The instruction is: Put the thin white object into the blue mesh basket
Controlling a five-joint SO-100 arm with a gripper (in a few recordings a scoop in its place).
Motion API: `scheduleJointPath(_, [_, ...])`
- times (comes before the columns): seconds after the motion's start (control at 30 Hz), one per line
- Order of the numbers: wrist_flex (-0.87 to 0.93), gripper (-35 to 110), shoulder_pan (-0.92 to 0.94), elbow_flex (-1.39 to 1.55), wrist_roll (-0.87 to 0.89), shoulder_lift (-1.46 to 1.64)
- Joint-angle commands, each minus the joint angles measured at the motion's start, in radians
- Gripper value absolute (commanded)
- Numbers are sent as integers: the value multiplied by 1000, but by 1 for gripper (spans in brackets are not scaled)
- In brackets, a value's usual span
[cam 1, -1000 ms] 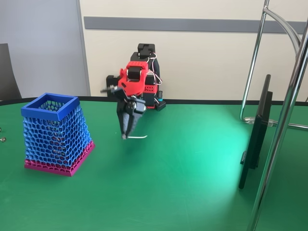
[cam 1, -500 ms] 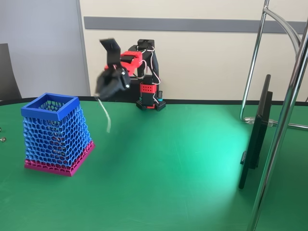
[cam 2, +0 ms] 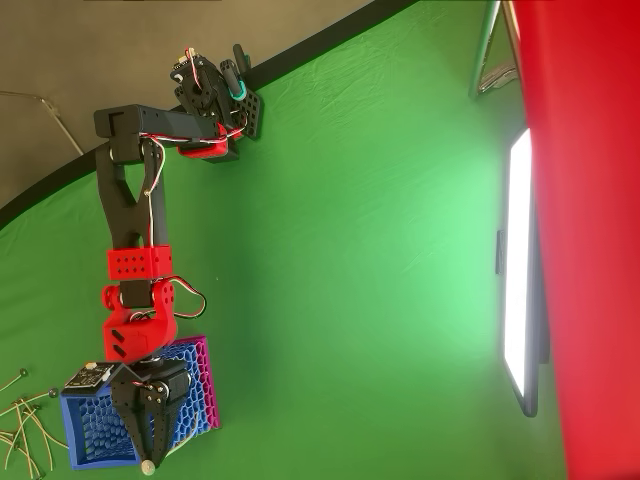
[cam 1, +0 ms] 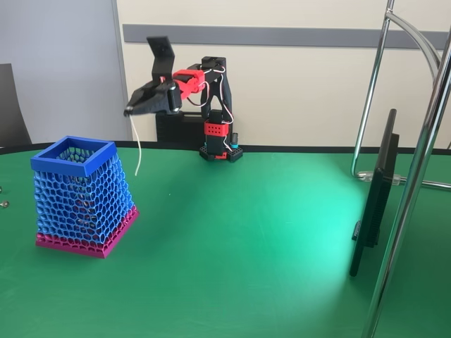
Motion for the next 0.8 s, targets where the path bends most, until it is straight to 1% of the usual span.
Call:
scheduleJointPath(0.0, [-63,1,8,-60,-15,75])
scheduleJointPath(0.23, [-130,1,11,-63,-80,129])
scheduleJointPath(0.43, [-164,1,46,29,-120,215])
scheduleJointPath(0.6, [-166,1,106,104,-114,259])
scheduleJointPath(0.77, [-170,1,172,123,-98,238])
